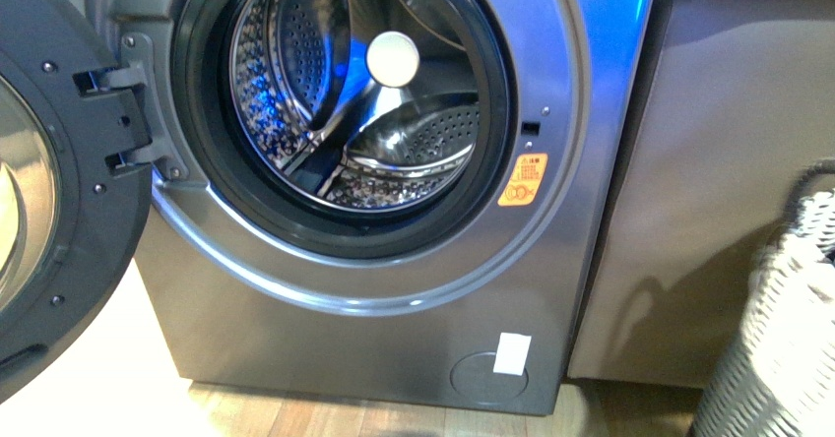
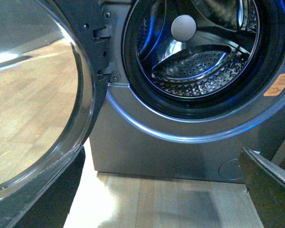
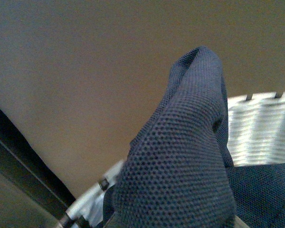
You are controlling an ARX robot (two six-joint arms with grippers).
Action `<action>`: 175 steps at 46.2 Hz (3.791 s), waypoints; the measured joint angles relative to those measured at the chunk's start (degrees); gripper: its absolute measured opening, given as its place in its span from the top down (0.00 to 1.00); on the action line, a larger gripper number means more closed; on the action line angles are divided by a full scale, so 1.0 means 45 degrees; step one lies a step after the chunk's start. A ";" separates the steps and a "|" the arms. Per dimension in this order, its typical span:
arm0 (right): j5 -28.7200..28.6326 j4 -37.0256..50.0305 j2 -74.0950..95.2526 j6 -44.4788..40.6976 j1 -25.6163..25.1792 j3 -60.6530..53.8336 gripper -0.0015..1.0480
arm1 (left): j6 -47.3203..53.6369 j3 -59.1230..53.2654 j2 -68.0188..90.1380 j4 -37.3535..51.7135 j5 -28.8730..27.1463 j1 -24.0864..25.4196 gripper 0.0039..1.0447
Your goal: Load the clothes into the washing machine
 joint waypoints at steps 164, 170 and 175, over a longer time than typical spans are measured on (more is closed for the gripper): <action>0.0743 -1.5125 0.0078 -0.0976 0.9884 2.1182 0.90 | 0.0185 1.4683 1.6475 0.6096 0.6907 -0.2608 0.06; 0.0743 -1.5125 0.0078 -0.0976 0.9884 2.1182 0.90 | 0.0350 1.5441 1.7393 0.6067 0.7082 -0.3347 0.06; 0.0753 -1.5125 0.0078 -0.0981 0.9884 2.1182 0.90 | 0.0272 1.5766 1.7884 0.6489 0.7577 -0.3789 0.06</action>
